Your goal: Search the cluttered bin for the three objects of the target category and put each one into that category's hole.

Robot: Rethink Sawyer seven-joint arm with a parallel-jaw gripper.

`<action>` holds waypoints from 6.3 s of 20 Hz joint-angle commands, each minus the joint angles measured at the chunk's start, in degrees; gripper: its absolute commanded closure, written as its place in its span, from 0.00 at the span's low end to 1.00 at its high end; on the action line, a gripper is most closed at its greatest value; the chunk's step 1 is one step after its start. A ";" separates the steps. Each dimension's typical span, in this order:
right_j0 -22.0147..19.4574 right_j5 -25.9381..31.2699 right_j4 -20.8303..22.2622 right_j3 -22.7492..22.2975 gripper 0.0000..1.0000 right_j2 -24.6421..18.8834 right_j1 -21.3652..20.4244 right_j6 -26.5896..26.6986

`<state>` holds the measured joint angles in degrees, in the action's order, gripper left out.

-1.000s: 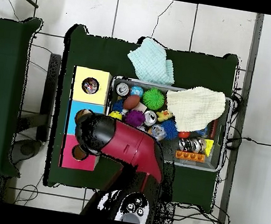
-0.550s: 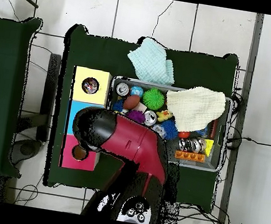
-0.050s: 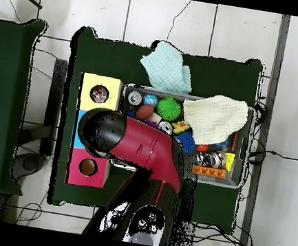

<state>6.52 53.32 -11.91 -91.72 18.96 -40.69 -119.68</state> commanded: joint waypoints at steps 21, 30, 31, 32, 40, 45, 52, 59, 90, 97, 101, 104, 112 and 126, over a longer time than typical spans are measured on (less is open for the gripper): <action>-0.42 5.12 -1.42 14.29 1.00 -2.98 13.53 -12.40; -0.19 6.68 -0.48 15.76 1.00 -2.18 12.27 -11.19; 0.19 6.12 -0.49 14.88 1.00 -2.09 11.63 -11.26; 0.20 5.54 -0.56 14.25 1.00 -2.23 11.28 -11.04; -0.48 4.46 -0.69 14.93 1.00 -3.22 12.36 -10.32; 0.08 4.14 -1.13 15.43 1.00 -3.22 13.22 -11.73; 0.30 0.53 -1.36 14.71 1.00 -4.15 14.89 -11.46; -1.49 -0.23 -1.20 17.19 1.00 -5.26 15.87 -8.51; -2.39 -1.47 -1.07 17.94 0.00 -4.85 16.33 -8.48; -2.13 -0.87 -1.02 19.16 0.00 -4.82 16.83 -8.77; -2.05 -0.07 -0.92 20.07 0.00 -4.69 17.19 -8.94; -1.90 -0.49 -0.83 19.80 0.00 -4.62 17.08 -8.94; -2.85 -4.14 -2.17 16.30 0.00 -6.50 16.21 -7.99; -4.63 -14.45 -1.58 6.29 0.00 -10.02 14.90 -5.04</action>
<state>3.95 43.67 -12.51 -75.62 16.49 -26.43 -119.68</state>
